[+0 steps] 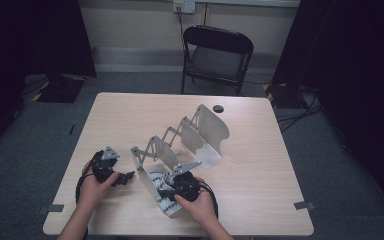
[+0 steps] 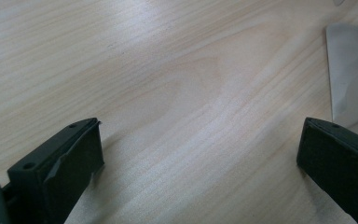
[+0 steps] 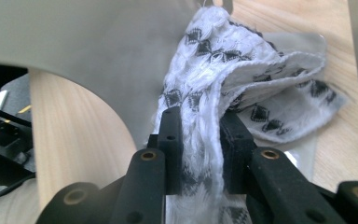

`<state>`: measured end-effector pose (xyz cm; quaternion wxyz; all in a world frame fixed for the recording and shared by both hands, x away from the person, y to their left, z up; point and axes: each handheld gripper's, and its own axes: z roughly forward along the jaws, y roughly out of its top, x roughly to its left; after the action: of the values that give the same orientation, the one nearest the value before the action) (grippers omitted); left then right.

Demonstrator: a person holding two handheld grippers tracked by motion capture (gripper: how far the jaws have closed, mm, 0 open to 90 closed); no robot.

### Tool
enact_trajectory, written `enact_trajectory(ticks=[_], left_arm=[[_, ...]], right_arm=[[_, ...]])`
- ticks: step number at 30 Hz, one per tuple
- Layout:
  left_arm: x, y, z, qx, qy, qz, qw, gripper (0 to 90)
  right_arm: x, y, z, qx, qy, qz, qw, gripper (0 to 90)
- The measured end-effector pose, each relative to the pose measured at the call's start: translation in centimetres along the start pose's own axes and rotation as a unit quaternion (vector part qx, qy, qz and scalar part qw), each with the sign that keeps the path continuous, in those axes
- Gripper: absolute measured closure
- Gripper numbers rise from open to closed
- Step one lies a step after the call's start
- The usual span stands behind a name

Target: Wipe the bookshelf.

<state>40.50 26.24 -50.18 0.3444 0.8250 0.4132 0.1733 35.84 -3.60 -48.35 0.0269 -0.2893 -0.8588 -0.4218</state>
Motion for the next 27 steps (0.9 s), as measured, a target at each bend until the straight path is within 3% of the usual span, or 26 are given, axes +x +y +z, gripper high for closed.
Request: enact_trajectory(ticks=[13,23,27], left_arm=[[0.0,0.0,0.0,0.000,0.000,0.001,1.0000,0.0],[0.0,0.0,0.0,-0.002,0.000,-0.002,1.0000,0.0],[-0.1,0.0,0.0,-0.003,0.000,-0.004,1.0000,0.0]], right_arm=[[-0.1,0.3,-0.7,0.007,-0.003,-0.009,0.9999,73.7],[1.5,4.6,-4.7,-0.042,0.010,-0.037,0.9984,73.8],[2.3,7.6,-6.5,-0.074,0.014,-0.054,0.9957,73.8]])
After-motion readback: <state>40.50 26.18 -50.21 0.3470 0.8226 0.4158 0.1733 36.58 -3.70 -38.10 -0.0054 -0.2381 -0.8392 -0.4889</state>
